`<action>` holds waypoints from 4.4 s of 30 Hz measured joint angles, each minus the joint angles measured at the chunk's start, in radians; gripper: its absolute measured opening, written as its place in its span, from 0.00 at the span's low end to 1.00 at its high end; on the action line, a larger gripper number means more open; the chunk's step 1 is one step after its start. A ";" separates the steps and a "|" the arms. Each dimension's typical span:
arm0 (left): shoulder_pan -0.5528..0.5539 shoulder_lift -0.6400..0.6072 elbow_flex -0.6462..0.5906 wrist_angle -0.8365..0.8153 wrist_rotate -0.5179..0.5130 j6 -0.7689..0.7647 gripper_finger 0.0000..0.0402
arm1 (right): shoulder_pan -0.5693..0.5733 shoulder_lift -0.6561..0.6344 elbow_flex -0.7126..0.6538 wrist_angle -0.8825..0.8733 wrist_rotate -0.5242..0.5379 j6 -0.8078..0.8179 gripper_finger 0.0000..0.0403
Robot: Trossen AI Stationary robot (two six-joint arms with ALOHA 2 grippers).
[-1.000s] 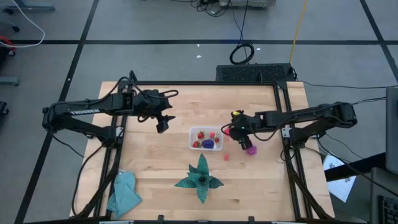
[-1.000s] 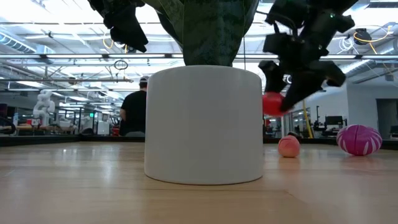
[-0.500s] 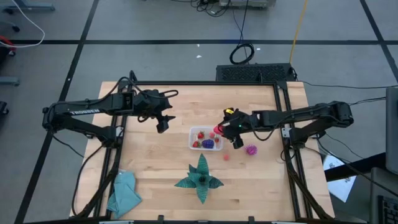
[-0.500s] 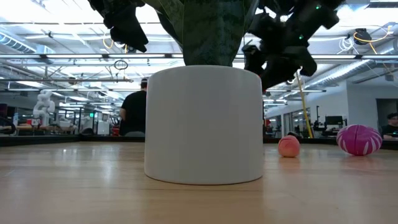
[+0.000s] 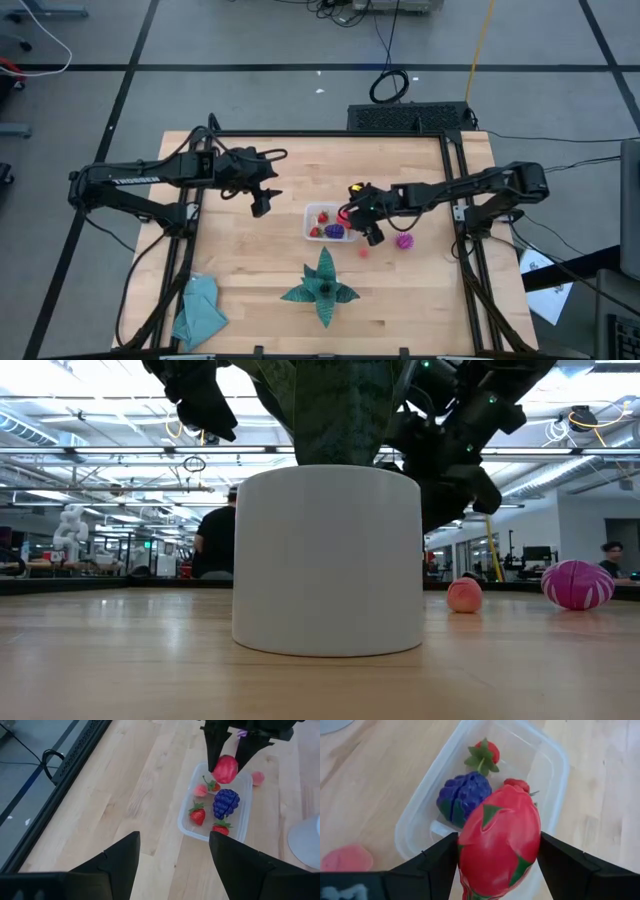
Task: Pick and placing Produce into tupperware
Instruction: Put the pink dragon fruit into the transparent bin, then put the purple onion into the transparent bin
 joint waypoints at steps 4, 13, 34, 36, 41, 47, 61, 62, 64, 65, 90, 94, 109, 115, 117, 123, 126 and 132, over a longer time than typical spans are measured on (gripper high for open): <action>-0.002 0.000 0.000 0.000 0.000 0.000 0.61 | 0.000 0.004 0.000 0.021 -0.012 -0.005 0.60; -0.002 0.000 0.000 0.000 -0.008 0.003 0.61 | 0.000 0.005 0.000 0.020 -0.064 0.016 0.60; -0.002 0.000 0.000 0.000 -0.010 0.001 0.61 | -0.017 0.025 0.000 0.091 -0.116 0.030 0.60; -0.002 0.000 0.000 0.000 -0.010 0.001 0.61 | -0.022 0.044 0.000 0.112 -0.117 0.029 0.60; -0.002 0.000 0.000 0.001 -0.010 0.001 0.61 | -0.023 0.086 0.000 0.122 -0.117 0.004 0.60; -0.002 0.000 0.000 0.000 -0.010 0.020 0.61 | -0.023 0.094 0.000 0.124 -0.117 -0.003 0.60; -0.002 0.000 0.000 0.000 -0.010 0.020 0.61 | -0.022 0.094 0.000 0.130 -0.113 -0.031 0.67; -0.002 0.000 0.000 0.000 -0.010 0.020 0.61 | -0.022 0.094 0.000 0.131 -0.113 -0.029 0.67; -0.002 0.000 0.000 0.000 -0.010 0.020 0.61 | -0.022 0.094 0.000 0.131 -0.112 -0.028 0.67; -0.002 0.000 0.000 0.000 -0.010 0.020 0.61 | -0.022 0.094 0.000 0.131 -0.110 -0.028 0.67; -0.002 0.000 0.000 -0.010 -0.010 0.030 0.61 | -0.006 0.086 0.106 0.061 0.030 -0.059 0.68; -0.002 0.000 0.000 -0.016 -0.010 0.030 0.61 | 0.004 0.043 0.112 -0.009 0.169 -0.092 0.68; -0.007 0.000 0.000 -0.035 -0.010 0.045 0.61 | 0.025 -0.246 0.113 -0.648 0.278 0.525 0.68; -0.007 0.000 0.000 -0.013 -0.010 0.046 0.61 | 0.049 -0.296 0.113 -0.788 0.146 0.766 0.68; -0.007 0.000 0.000 -0.013 -0.010 0.046 0.61 | 0.053 -0.300 0.113 -0.803 0.096 0.822 0.68; -0.007 0.000 0.000 -0.013 -0.010 0.047 0.61 | 0.059 -0.296 0.112 -0.864 0.042 0.926 0.68; -0.007 0.000 0.000 -0.013 -0.010 0.047 0.61 | 0.059 -0.296 0.098 -0.869 0.029 0.996 0.68; -0.007 0.000 0.000 -0.013 -0.010 0.067 0.61 | 0.059 -0.295 0.043 -0.870 -0.016 1.057 0.68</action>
